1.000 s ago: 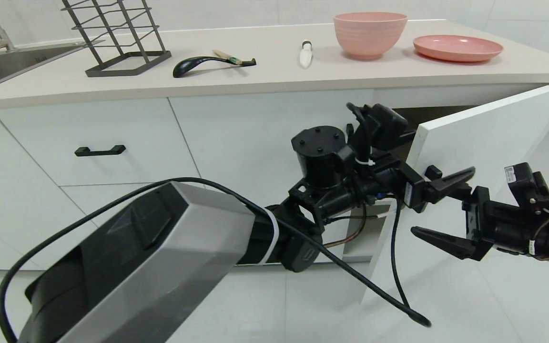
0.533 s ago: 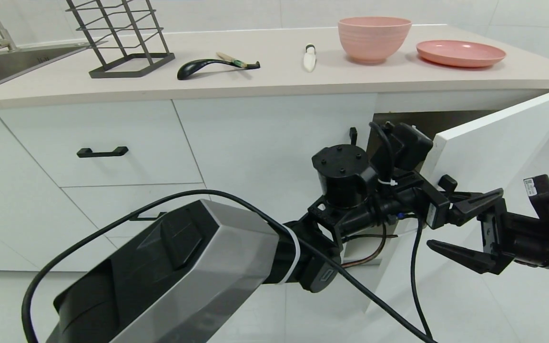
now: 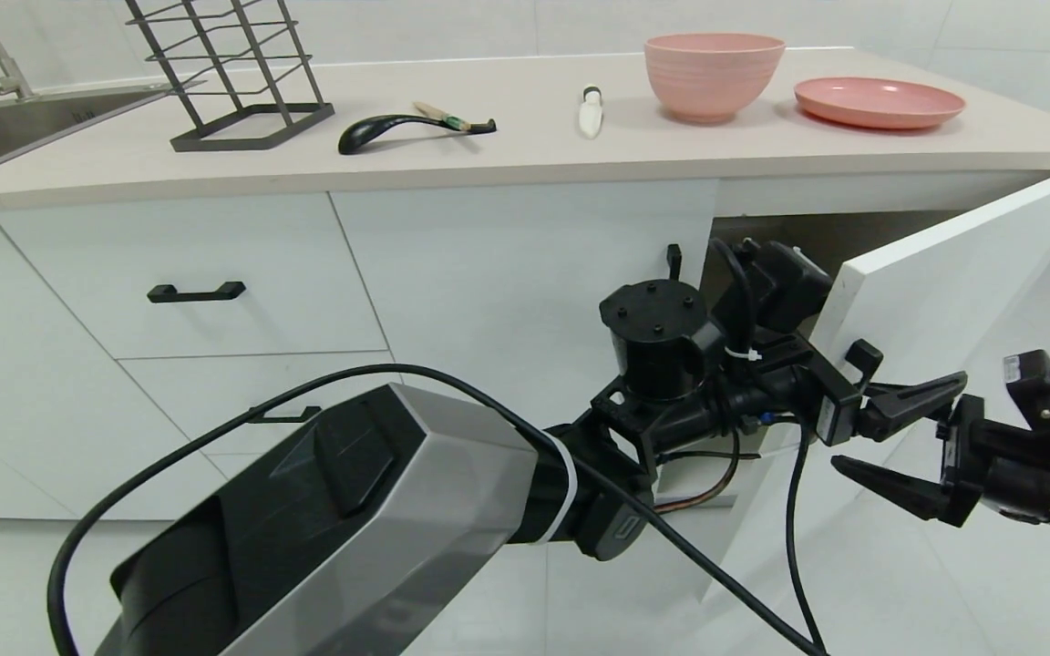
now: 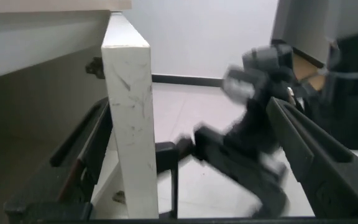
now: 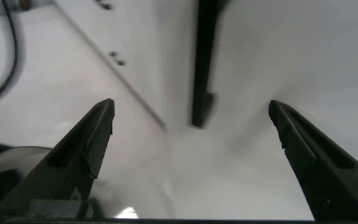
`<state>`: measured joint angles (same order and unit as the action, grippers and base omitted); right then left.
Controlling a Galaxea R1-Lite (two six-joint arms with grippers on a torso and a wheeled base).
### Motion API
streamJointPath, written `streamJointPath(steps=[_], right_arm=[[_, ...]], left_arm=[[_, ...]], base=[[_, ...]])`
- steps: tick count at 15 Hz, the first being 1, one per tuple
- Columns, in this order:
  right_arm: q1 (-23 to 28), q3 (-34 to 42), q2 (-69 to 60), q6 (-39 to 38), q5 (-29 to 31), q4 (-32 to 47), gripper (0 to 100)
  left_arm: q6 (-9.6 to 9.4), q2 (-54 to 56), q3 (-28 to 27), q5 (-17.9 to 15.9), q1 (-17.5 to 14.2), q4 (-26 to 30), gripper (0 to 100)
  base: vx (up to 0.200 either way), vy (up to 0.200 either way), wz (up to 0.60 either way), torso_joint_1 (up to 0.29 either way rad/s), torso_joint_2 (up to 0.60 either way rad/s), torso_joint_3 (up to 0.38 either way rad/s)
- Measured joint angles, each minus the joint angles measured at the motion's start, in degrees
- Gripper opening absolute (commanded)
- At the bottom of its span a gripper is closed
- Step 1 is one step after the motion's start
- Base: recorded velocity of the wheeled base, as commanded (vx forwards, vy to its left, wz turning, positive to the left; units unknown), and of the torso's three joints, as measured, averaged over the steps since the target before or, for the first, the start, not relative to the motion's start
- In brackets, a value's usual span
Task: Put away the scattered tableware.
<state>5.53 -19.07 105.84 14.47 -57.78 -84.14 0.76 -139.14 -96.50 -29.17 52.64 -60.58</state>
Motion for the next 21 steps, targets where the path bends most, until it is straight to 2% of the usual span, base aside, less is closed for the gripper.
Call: streamJointPath(steps=[5, 7, 8, 13, 15, 21], right_arm=[[0.39, 0.24, -0.2, -0.05, -0.16, -0.24, 100], [0.46, 0.66, -1.97, 0.0, -0.13, -0.57, 100], [0.5, 1.44, -3.8, 0.0, -0.1, -0.71, 100], [3.96, 13.07, -17.86, 0.59, 1.38, -0.87, 100], [5.75, 16.32, -24.94, 0.63, 1.62, -0.79, 100], [7.41, 18.52, -47.13, -0.09, 5.91, -0.62, 100]], left_arm=[[0.02, -0.94, -1.66, -0.11, 0.0, 0.01, 100], [0.61, -1.32, -2.56, 1.01, 0.26, 0.56, 100], [0.77, -1.45, -2.73, 2.73, 0.37, 0.8, 100], [0.83, -1.62, -3.22, 6.24, 0.2, 2.39, 100], [1.49, -1.66, -3.24, 7.3, 0.2, 2.44, 100], [1.76, -2.83, -2.47, 7.36, 1.24, 1.46, 100]], base=[[0.0, 0.0, 0.0, 0.0, 0.0, 0.0], [0.0, 0.0, 0.0, 0.0, 0.0, 0.0], [0.0, 0.0, 0.0, 0.0, 0.0, 0.0], [0.0, 0.0, 0.0, 0.0, 0.0, 0.0], [0.0, 0.0, 0.0, 0.0, 0.0, 0.0], [0.0, 0.0, 0.0, 0.0, 0.0, 0.0]])
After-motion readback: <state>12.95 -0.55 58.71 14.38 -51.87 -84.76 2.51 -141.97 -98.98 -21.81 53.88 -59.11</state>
